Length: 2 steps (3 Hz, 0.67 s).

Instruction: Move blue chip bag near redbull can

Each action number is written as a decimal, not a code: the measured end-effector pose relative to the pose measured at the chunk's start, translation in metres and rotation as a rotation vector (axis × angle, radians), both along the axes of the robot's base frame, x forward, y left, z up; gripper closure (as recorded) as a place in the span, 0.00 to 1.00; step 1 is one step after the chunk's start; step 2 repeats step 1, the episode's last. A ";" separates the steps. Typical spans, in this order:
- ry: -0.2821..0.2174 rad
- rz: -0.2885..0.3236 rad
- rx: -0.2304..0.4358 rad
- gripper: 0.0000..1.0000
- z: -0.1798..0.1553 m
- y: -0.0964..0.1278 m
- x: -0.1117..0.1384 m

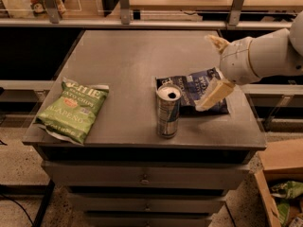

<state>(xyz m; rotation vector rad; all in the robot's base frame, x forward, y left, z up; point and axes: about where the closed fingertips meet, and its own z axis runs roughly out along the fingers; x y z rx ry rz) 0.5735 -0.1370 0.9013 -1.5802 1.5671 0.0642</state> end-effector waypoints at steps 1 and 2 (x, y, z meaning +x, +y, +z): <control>0.000 0.000 0.000 0.00 0.000 0.000 0.000; 0.000 0.000 0.000 0.00 0.000 0.000 0.000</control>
Offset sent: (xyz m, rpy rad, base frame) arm 0.0000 0.0000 0.0000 0.0000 0.0000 0.0000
